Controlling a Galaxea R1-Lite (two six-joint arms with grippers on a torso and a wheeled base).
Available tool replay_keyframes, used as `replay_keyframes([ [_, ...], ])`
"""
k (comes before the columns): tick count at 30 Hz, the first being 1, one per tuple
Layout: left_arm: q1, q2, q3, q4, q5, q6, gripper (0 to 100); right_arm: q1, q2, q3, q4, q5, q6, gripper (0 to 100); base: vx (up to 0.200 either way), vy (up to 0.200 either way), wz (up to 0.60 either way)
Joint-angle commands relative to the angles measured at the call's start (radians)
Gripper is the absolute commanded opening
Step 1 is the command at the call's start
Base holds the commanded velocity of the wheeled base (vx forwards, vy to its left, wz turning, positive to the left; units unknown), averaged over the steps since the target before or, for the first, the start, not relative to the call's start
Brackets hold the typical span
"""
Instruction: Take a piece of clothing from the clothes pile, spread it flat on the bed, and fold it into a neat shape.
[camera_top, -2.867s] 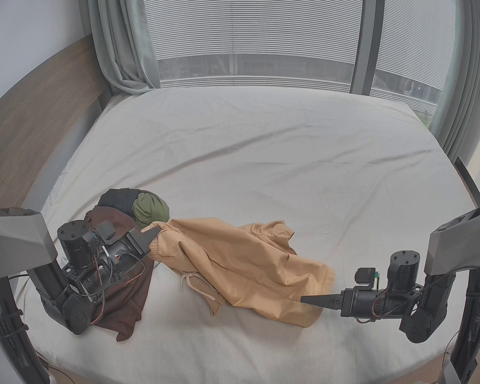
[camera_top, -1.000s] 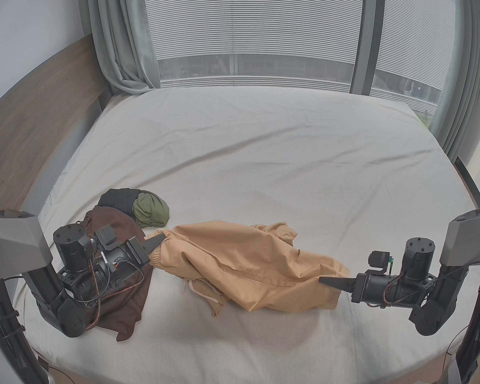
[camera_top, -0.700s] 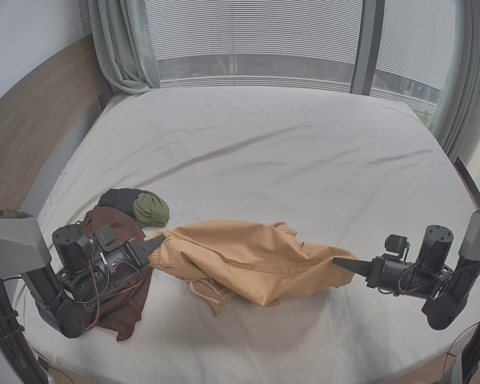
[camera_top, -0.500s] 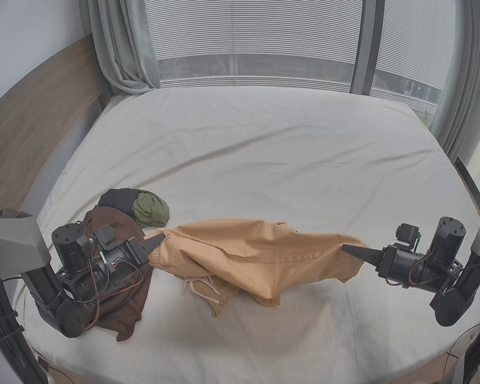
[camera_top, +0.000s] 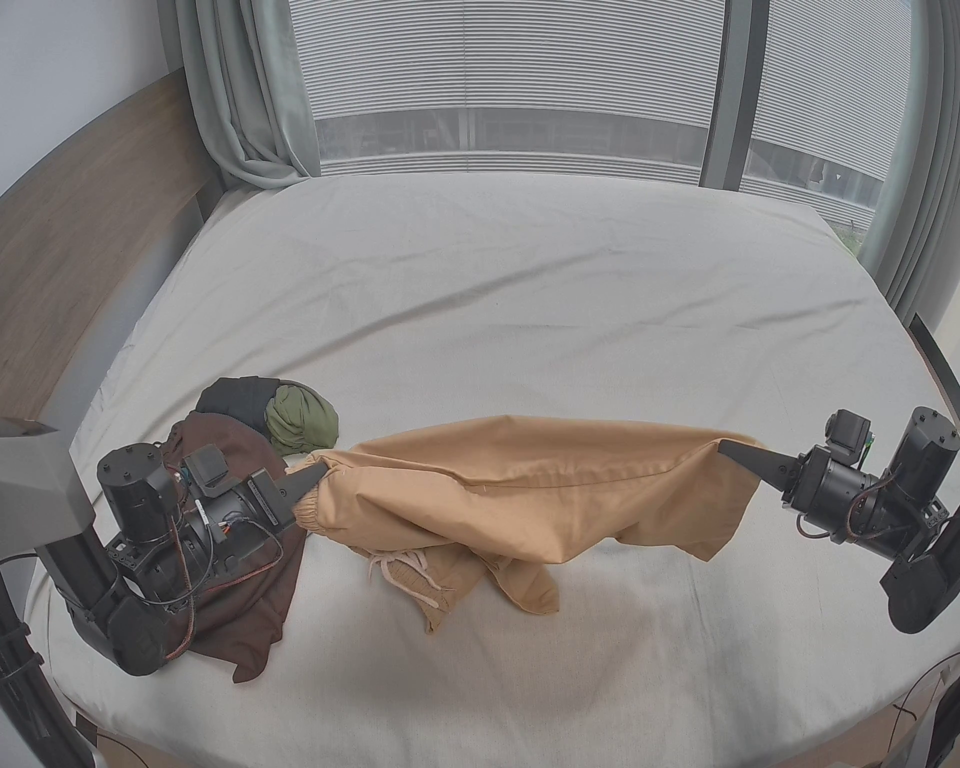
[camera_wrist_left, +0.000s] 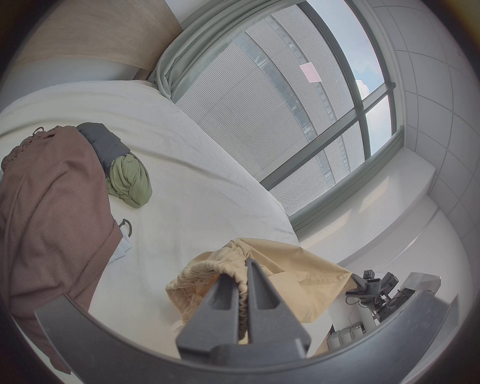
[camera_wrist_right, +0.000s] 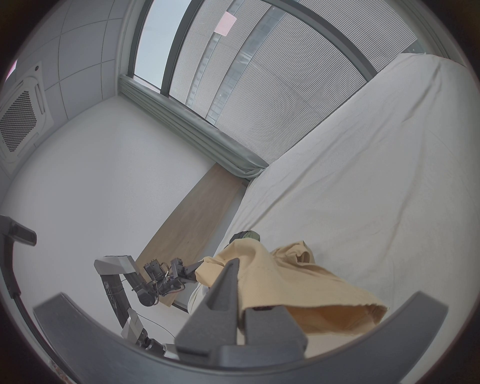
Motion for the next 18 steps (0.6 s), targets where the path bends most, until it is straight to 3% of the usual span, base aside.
replay_keyframes([
  [1, 0.0, -0.022, 0.007, -0.001, -0.015, 0.001, 0, -0.029, -0.023, -0.017, -0.001, 0.01, 0.013, 0, 0.0, 0.0, 0.0],
  [10, 0.005, -0.088, 0.051, -0.001, -0.107, 0.001, 0, -0.086, -0.029, -0.053, -0.001, 0.013, 0.06, 0, 0.0, 0.0, 0.0],
  [18, 0.058, -0.14, 0.066, -0.001, -0.208, 0.002, 0, -0.133, -0.026, -0.059, -0.001, 0.048, 0.069, 0, 0.0, 0.0, 0.0],
])
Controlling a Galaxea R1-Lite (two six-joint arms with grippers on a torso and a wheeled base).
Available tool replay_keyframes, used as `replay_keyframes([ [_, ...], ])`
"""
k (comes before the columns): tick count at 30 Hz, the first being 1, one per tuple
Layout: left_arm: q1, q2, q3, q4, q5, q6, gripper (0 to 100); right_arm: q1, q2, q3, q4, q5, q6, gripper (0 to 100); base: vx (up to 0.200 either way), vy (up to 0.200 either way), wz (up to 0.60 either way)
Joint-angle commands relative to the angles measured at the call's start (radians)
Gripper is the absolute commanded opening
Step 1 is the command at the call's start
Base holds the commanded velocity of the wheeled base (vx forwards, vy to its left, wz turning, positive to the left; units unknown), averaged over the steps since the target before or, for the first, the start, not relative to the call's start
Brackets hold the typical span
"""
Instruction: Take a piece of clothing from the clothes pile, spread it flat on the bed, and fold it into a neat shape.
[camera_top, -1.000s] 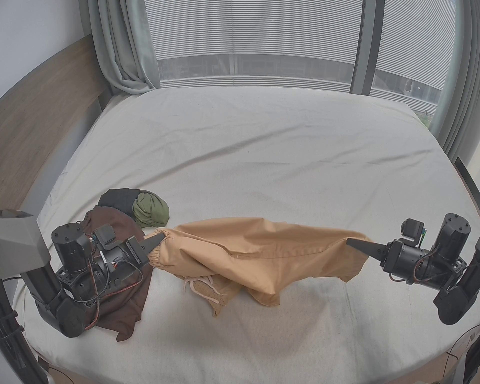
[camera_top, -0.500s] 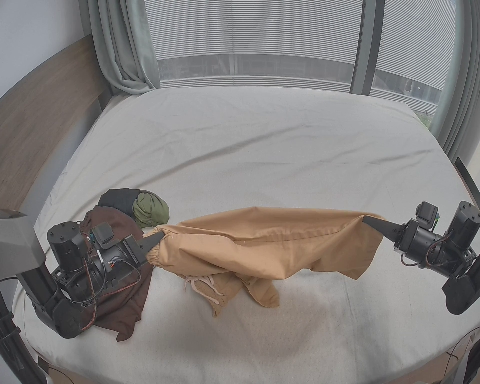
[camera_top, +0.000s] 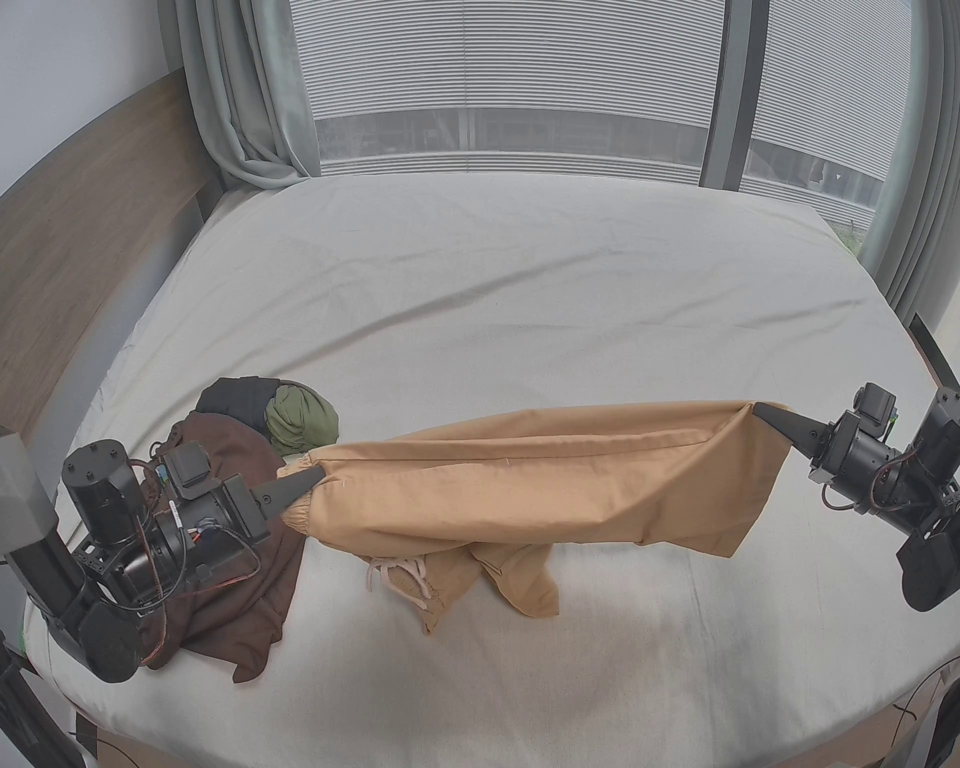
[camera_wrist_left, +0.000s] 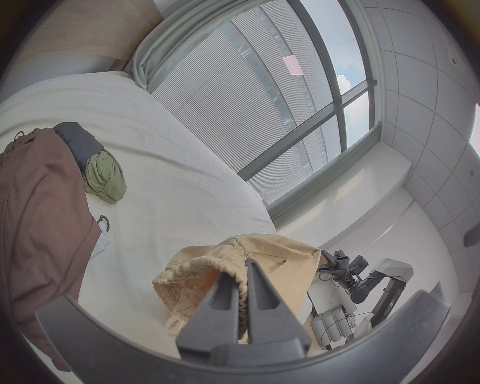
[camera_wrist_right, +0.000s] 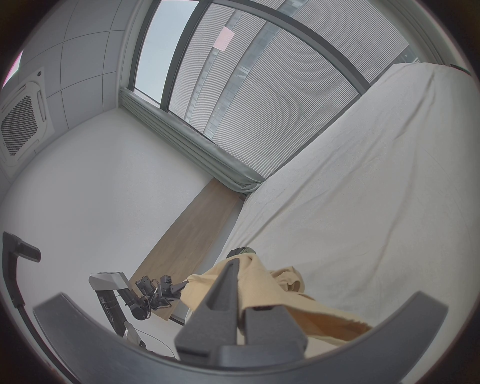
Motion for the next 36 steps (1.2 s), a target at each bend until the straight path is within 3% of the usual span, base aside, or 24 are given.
replay_keyframes([
  [1, 0.032, -0.038, 0.006, 0.0, -0.026, 0.0, 0, -0.017, 0.003, -0.001, -0.001, 0.005, 0.003, 0, 0.0, 0.0, 0.0],
  [20, 0.046, -0.041, -0.022, 0.0, -0.024, 0.024, 0, -0.021, 0.032, 0.002, -0.001, 0.003, 0.002, 0, 0.0, 0.0, 0.0],
  [31, 0.037, -0.041, -0.088, 0.0, 0.057, 0.023, 0, 0.006, 0.047, -0.087, 0.004, -0.014, 0.002, 0, 0.0, 0.0, 0.0],
  [36, 0.045, -0.033, -0.129, 0.001, 0.089, 0.017, 0, 0.006, 0.072, -0.162, 0.093, -0.018, 0.003, 0, 0.0, 0.0, 0.0],
])
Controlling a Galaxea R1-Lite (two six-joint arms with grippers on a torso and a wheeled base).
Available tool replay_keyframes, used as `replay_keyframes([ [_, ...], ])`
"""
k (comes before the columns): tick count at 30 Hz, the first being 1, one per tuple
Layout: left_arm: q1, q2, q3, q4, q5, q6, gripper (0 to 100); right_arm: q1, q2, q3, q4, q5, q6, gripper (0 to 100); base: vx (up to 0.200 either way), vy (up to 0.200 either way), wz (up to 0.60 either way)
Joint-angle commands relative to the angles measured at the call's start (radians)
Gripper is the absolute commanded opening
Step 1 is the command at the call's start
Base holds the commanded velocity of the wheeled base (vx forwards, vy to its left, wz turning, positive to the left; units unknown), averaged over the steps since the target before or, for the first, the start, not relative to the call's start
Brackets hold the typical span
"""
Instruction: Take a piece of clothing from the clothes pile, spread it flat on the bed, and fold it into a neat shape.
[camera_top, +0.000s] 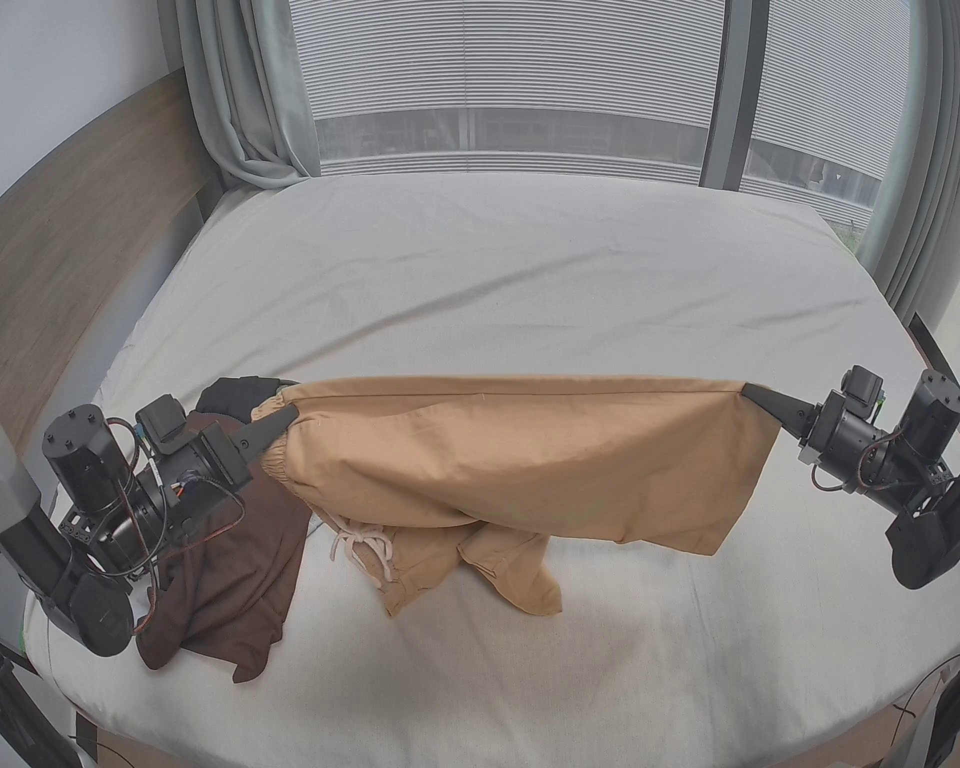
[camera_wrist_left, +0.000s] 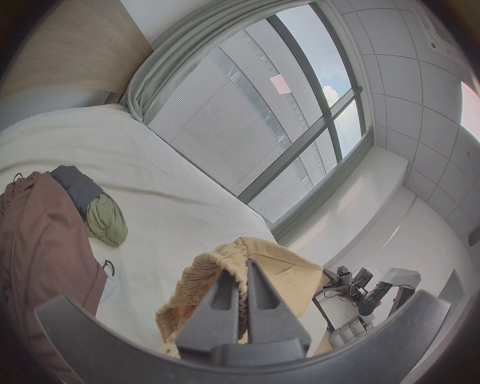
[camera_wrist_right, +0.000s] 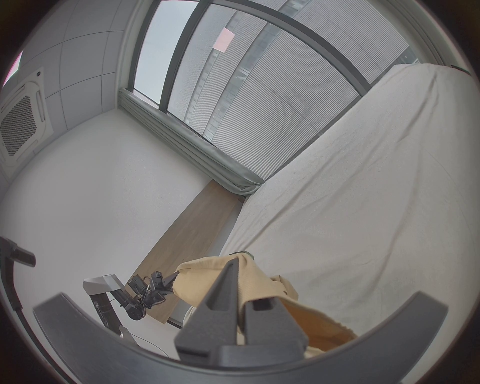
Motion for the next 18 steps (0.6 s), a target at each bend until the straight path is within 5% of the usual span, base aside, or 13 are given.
replay_keyframes([
  [1, 0.004, 0.009, -0.041, 0.001, 0.029, -0.004, 0, 0.002, 0.033, -0.072, 0.056, -0.007, 0.002, 0, 0.0, 0.0, 0.0],
  [18, -0.002, 0.144, -0.199, 0.001, 0.096, -0.031, 0, 0.035, 0.212, -0.302, 0.096, -0.098, 0.061, 0, 0.0, 0.0, 0.0],
])
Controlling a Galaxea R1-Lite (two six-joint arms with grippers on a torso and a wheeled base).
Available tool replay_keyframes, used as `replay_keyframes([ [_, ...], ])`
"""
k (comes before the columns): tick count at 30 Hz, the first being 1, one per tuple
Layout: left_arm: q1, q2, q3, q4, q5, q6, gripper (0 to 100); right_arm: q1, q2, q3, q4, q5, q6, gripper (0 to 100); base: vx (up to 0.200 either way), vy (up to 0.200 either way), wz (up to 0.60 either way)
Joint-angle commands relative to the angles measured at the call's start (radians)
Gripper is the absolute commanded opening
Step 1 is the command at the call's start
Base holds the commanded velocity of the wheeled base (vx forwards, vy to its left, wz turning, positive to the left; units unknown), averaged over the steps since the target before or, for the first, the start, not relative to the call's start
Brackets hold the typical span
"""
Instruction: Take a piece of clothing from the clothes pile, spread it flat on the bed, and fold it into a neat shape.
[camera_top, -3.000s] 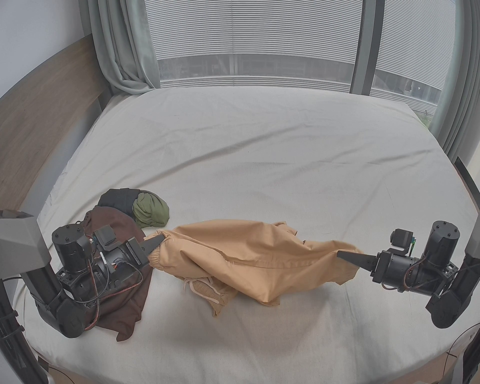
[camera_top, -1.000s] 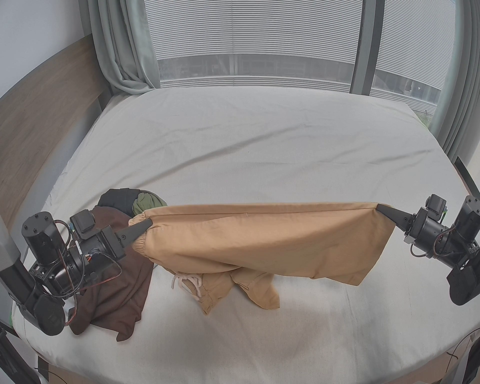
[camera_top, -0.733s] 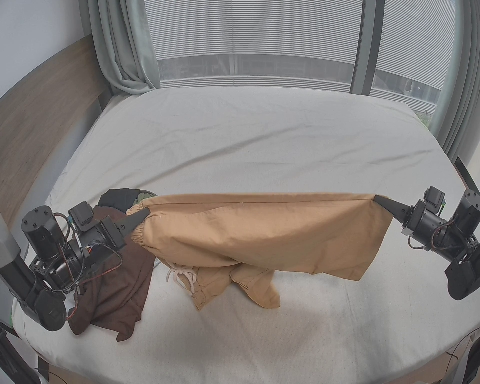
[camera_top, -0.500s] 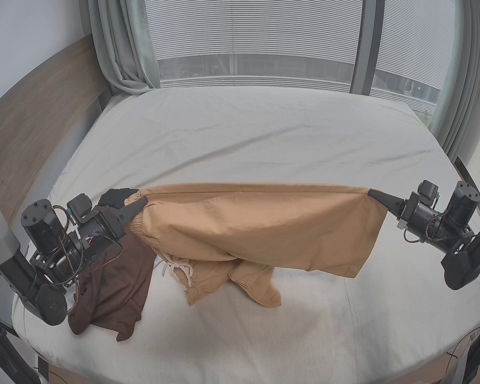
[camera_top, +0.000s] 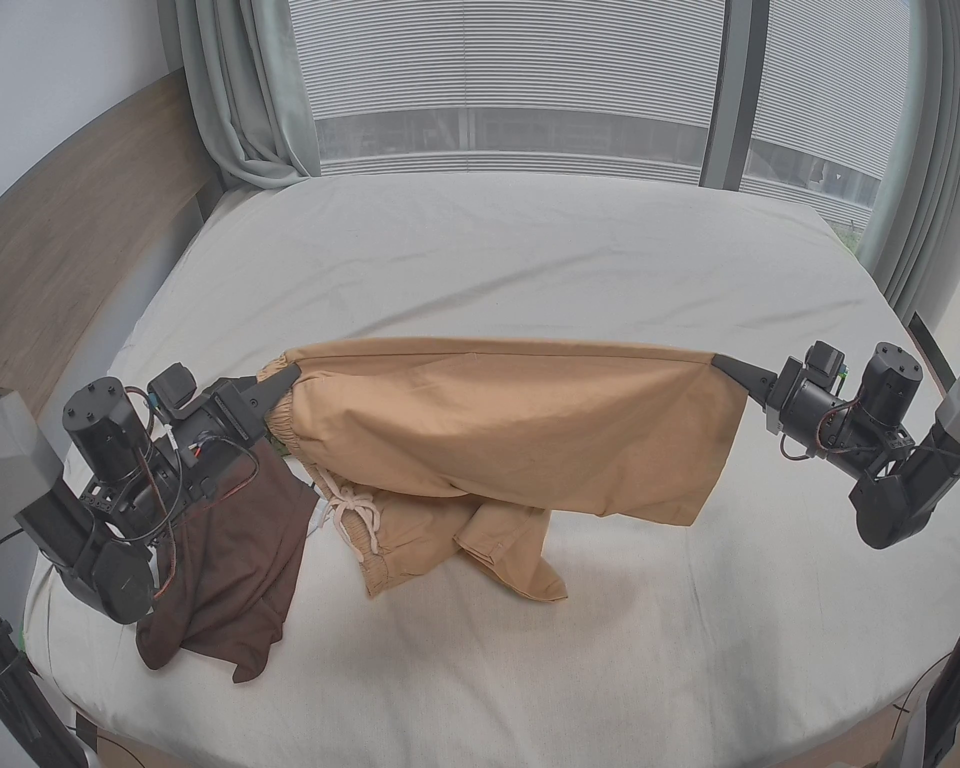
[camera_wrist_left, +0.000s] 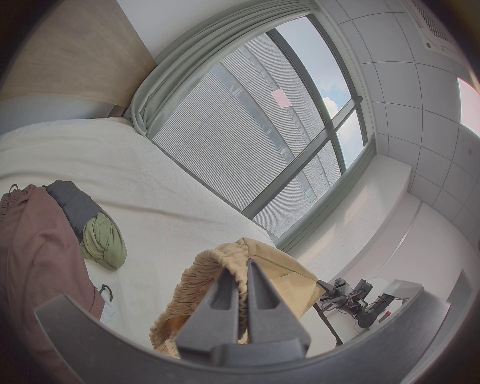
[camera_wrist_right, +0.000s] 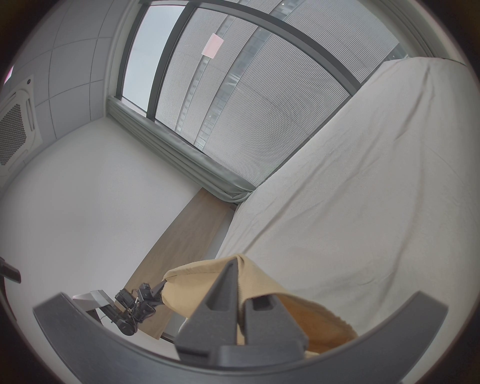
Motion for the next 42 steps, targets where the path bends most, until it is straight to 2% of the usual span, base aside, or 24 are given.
replay_keyframes([
  [1, 0.002, 0.08, -0.061, -0.001, 0.006, -0.016, 0, 0.007, 0.068, -0.074, 0.001, -0.003, 0.038, 0, 0.0, 0.0, 0.0],
  [8, 0.008, 0.173, -0.161, 0.001, 0.049, -0.051, 0, 0.018, 0.122, -0.186, 0.06, -0.007, 0.052, 0, 0.0, 0.0, 0.0],
  [17, 0.011, 0.279, -0.253, 0.001, 0.064, -0.064, 0, 0.042, 0.218, -0.317, 0.097, -0.029, 0.052, 0, 0.0, 0.0, 0.0],
  [27, 0.023, 0.346, -0.356, 0.001, 0.064, -0.11, 0, 0.042, 0.307, -0.412, 0.099, -0.03, 0.052, 0, 0.0, 0.0, 0.0],
  [42, 0.03, 0.457, -0.489, 0.013, 0.067, -0.11, 0, 0.039, 0.41, -0.567, 0.099, -0.032, 0.052, 0, 0.0, 0.0, 0.0],
])
